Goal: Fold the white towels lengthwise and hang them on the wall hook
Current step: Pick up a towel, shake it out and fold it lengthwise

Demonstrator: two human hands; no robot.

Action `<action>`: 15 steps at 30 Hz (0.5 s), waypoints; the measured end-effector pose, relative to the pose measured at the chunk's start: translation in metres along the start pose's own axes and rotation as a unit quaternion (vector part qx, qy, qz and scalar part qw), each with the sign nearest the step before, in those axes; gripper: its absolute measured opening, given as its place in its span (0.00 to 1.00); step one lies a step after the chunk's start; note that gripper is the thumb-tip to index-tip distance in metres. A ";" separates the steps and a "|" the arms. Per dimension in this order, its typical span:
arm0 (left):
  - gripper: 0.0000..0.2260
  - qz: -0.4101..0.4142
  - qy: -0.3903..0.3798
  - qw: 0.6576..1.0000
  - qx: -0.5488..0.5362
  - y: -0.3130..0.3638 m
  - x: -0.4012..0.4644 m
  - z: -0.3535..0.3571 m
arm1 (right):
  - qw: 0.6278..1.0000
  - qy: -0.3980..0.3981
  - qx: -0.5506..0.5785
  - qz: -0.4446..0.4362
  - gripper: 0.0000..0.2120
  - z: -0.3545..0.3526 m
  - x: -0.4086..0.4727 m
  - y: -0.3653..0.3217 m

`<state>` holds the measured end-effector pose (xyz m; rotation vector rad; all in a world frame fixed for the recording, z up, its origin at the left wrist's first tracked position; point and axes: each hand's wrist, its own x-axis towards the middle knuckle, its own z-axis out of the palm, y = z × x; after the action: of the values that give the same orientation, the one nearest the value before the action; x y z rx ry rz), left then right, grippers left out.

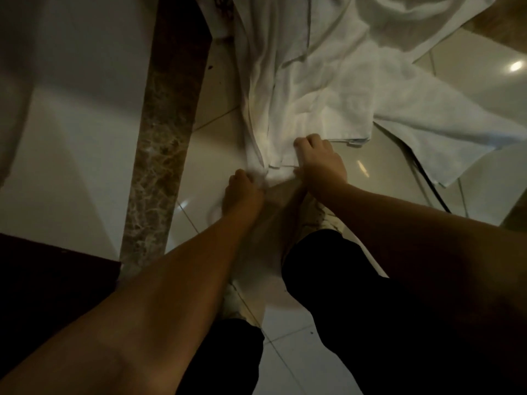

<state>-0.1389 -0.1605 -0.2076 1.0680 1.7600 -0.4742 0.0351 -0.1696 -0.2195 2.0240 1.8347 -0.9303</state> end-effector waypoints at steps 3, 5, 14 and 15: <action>0.16 0.023 -0.001 0.999 -0.022 -0.004 0.010 0.004 | 0.998 0.017 0.056 -0.005 0.16 0.003 0.011 0.006; 0.12 0.035 -0.021 0.998 -0.045 -0.008 0.009 0.000 | 0.994 0.012 0.110 0.021 0.15 -0.001 0.012 0.008; 0.08 0.040 -0.032 0.985 -0.163 -0.003 -0.043 -0.051 | 0.975 0.036 0.198 0.092 0.12 -0.070 -0.026 -0.005; 0.10 0.035 -0.046 0.981 -0.187 0.000 -0.051 -0.057 | 0.973 0.047 0.204 0.099 0.13 -0.079 -0.033 -0.008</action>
<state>-0.1631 -0.1428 -0.1373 0.8237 1.6426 -0.1377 0.0500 -0.1487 -0.1373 2.4769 1.5408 -1.2515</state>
